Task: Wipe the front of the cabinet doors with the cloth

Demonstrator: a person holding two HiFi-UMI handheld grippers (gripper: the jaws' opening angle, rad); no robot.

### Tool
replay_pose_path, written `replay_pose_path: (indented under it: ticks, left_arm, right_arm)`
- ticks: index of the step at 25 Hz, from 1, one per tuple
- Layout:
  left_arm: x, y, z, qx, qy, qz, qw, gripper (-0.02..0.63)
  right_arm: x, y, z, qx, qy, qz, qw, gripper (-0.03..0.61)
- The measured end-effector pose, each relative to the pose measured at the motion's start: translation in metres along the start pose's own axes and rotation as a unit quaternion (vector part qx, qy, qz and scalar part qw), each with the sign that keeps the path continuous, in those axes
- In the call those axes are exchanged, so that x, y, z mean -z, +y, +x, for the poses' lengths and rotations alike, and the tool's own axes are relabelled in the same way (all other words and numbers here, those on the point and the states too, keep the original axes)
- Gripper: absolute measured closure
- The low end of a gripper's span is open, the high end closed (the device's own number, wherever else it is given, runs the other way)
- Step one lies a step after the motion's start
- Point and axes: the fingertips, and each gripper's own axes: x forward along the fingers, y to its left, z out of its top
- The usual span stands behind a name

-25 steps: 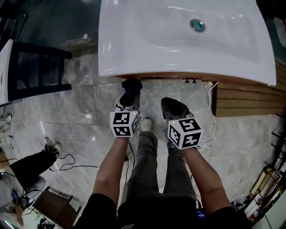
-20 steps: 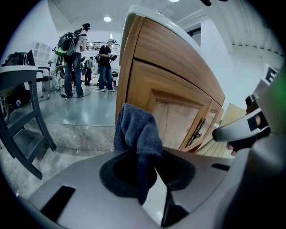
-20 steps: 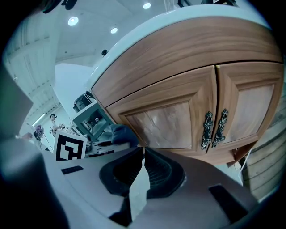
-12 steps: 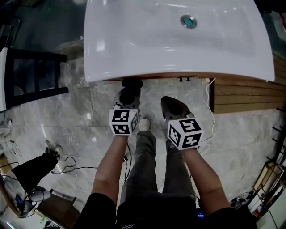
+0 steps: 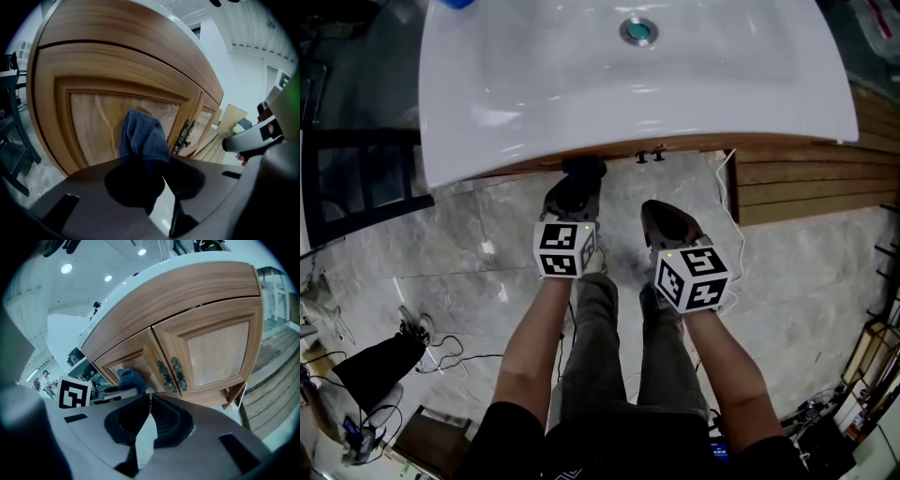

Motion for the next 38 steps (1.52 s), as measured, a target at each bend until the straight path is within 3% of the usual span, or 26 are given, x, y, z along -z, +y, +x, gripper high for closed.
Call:
replay_pose_path:
  ticks: [9, 18, 38]
  left_arm:
    - [-0.008, -0.062, 0.034, 0.033, 0.000, 0.009, 0.9994, 0.511]
    - [-0.004, -0.076, 0.025, 0.033, 0.004, 0.015, 0.9993, 0.511]
    - [0.041, 0.037, -0.046, -0.027, 0.010, -0.029, 0.9992, 0.511]
  right_arm:
    - [0.004, -0.048, -0.028, 0.019, -0.011, 0.025, 0.999, 0.537]
    - [0.008, -0.058, -0.039, 0.021, -0.008, 0.031, 0.999, 0.537]
    - [0.025, 0.053, 0.030, -0.039, 0.039, -0.022, 0.998, 0.537]
